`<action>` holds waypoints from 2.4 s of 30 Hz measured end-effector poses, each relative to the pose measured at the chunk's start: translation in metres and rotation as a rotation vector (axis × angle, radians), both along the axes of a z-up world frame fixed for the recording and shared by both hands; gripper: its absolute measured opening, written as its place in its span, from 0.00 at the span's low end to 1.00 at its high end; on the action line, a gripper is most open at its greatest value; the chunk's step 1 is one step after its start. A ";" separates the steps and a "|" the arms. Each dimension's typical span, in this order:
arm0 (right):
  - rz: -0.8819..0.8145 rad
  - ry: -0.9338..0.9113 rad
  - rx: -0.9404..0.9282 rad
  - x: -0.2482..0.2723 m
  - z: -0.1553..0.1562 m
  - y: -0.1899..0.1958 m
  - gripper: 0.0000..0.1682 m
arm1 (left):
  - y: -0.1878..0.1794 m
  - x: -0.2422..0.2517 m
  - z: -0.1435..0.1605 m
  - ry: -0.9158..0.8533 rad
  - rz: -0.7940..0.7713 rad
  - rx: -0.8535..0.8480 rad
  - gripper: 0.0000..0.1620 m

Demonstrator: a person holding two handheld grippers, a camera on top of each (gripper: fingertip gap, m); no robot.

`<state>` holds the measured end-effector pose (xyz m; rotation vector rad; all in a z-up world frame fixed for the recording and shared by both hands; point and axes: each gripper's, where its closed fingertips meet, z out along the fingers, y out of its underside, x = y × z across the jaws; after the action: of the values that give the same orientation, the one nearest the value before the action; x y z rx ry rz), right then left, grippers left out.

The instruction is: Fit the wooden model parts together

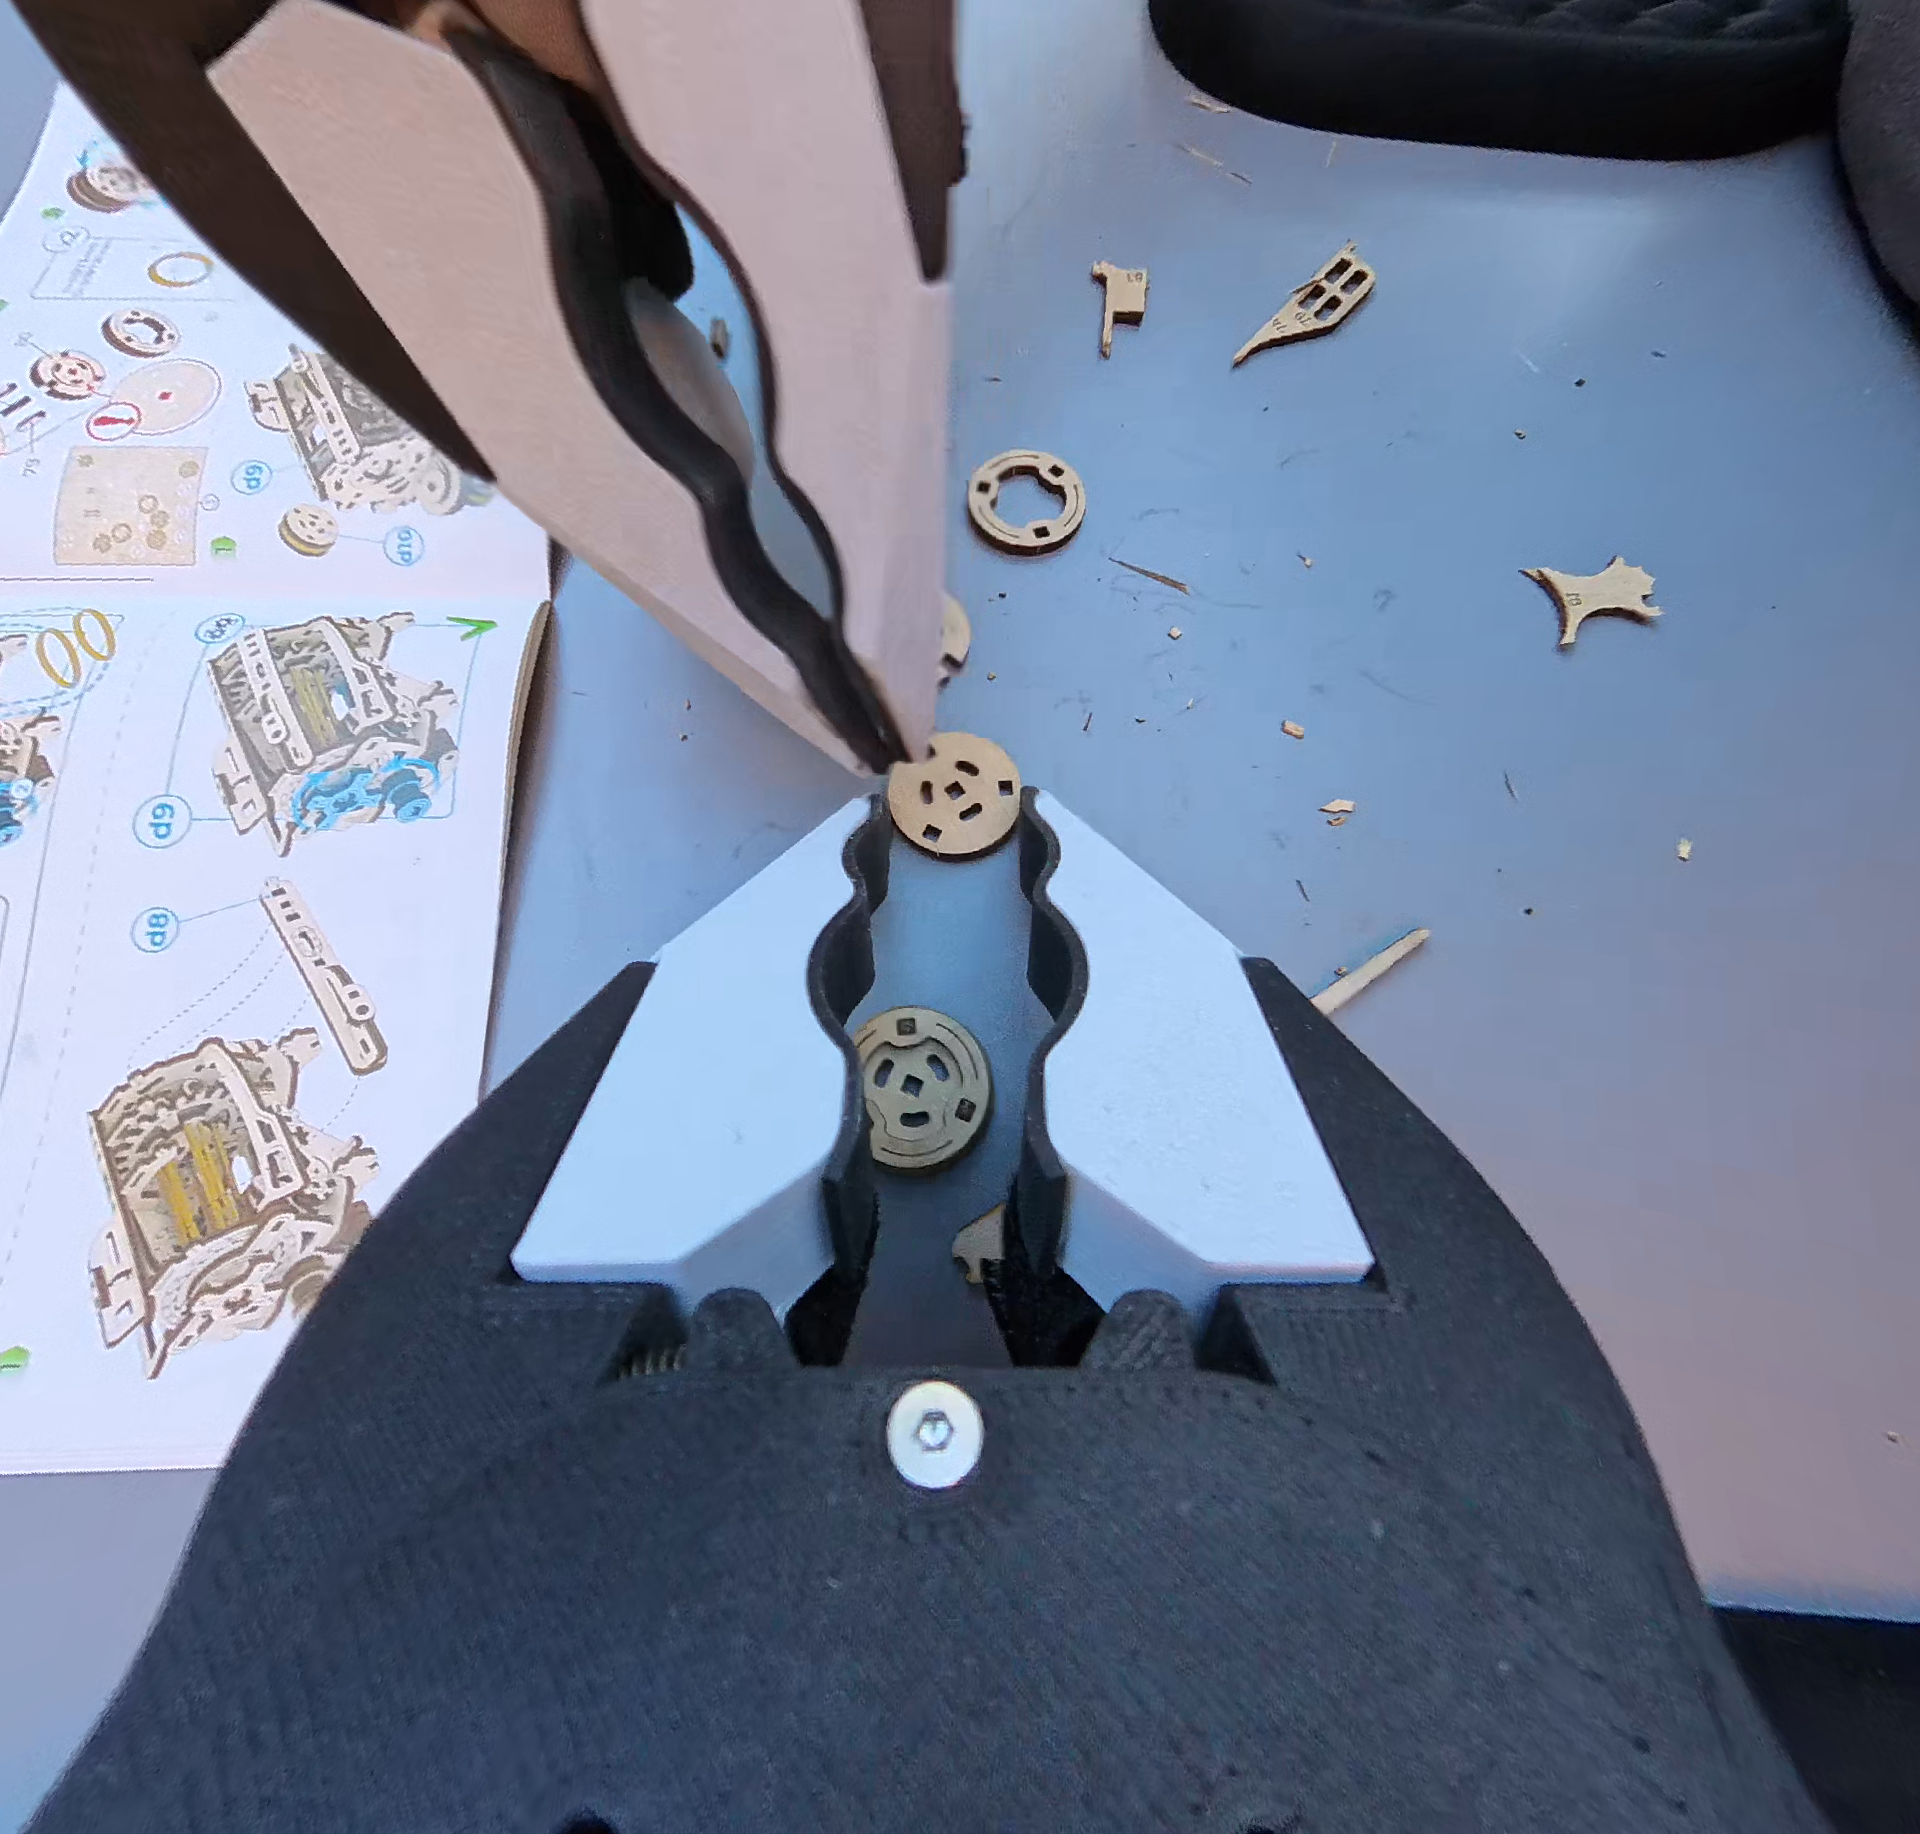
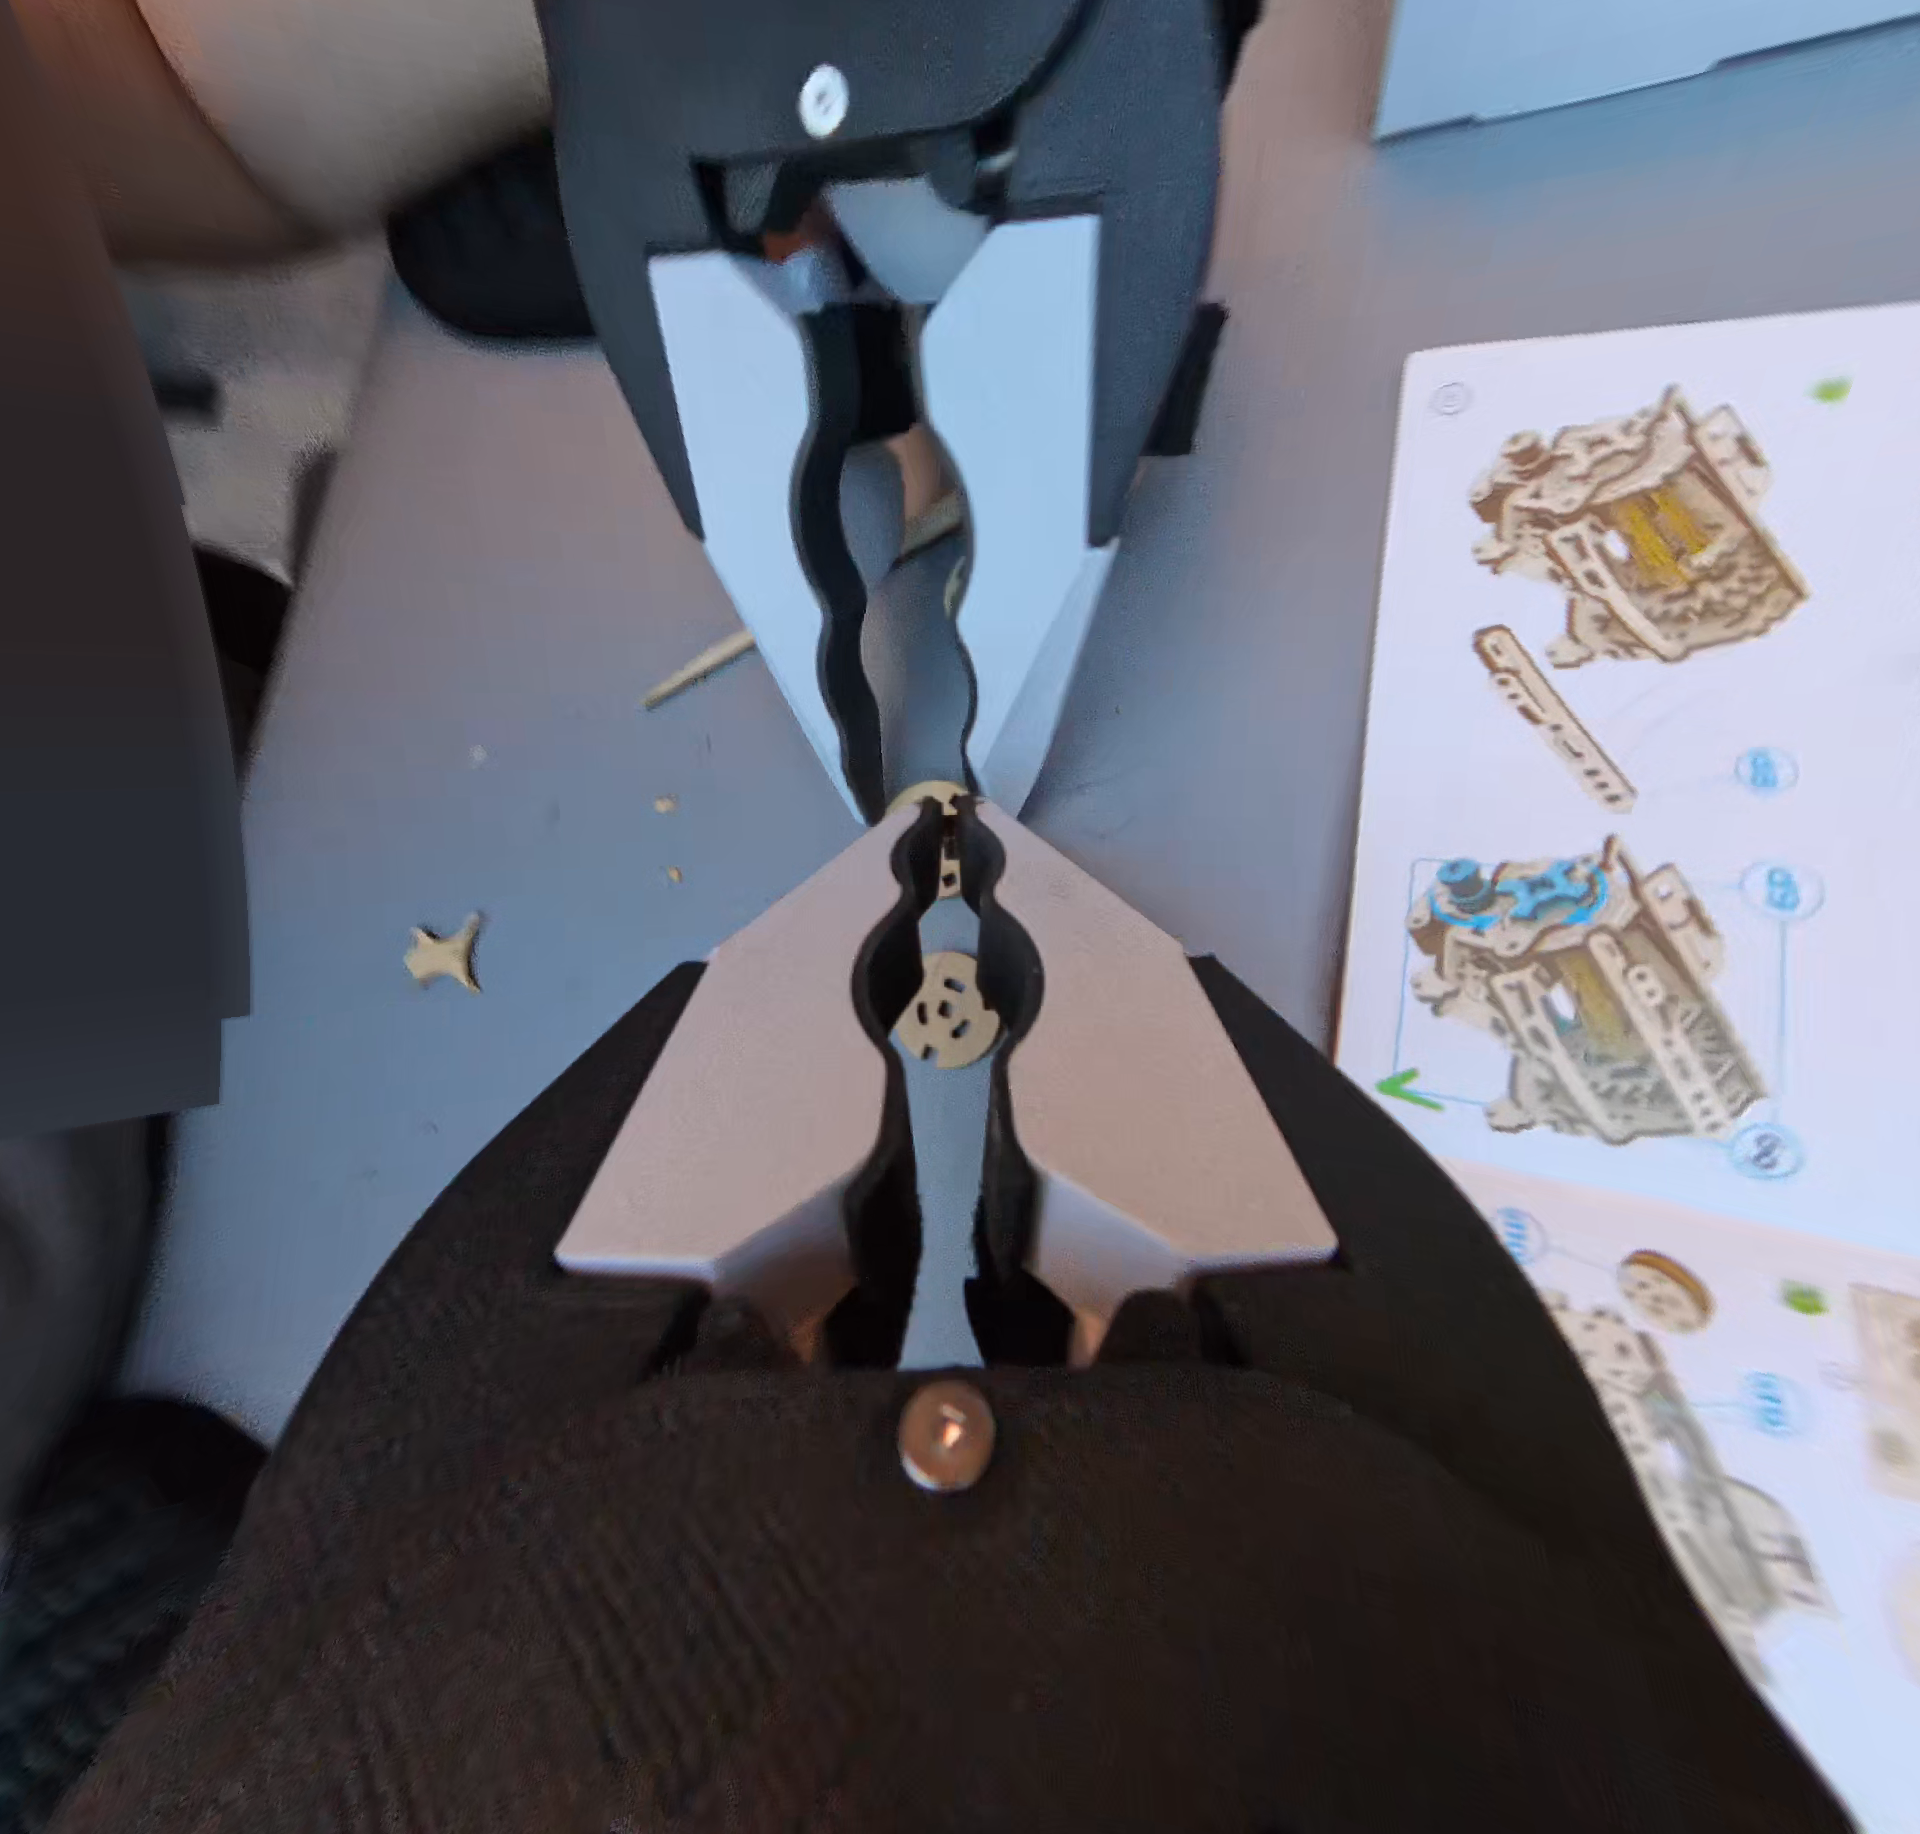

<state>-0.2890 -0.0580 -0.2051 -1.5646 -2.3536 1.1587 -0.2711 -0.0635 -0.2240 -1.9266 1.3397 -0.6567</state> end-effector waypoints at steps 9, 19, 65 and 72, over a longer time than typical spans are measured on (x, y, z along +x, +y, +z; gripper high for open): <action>-0.227 0.166 -0.477 -0.010 0.045 0.004 0.01 | 0.006 -0.008 0.041 -0.220 0.060 -0.026 0.12; -0.275 0.321 -0.598 -0.015 0.070 0.009 0.00 | 0.019 0.005 0.063 -0.403 0.118 -0.079 0.08; 0.092 0.051 0.184 -0.001 0.023 0.002 0.03 | 0.012 0.004 0.019 -0.098 0.099 -0.089 0.00; 0.105 0.036 0.184 0.001 0.021 0.000 0.01 | 0.010 0.004 0.019 -0.092 0.090 -0.089 0.00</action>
<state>-0.2884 -0.0577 -0.1845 -1.3648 -2.4651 0.9476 -0.2668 -0.0534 -0.2054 -1.9898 1.1783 -0.7620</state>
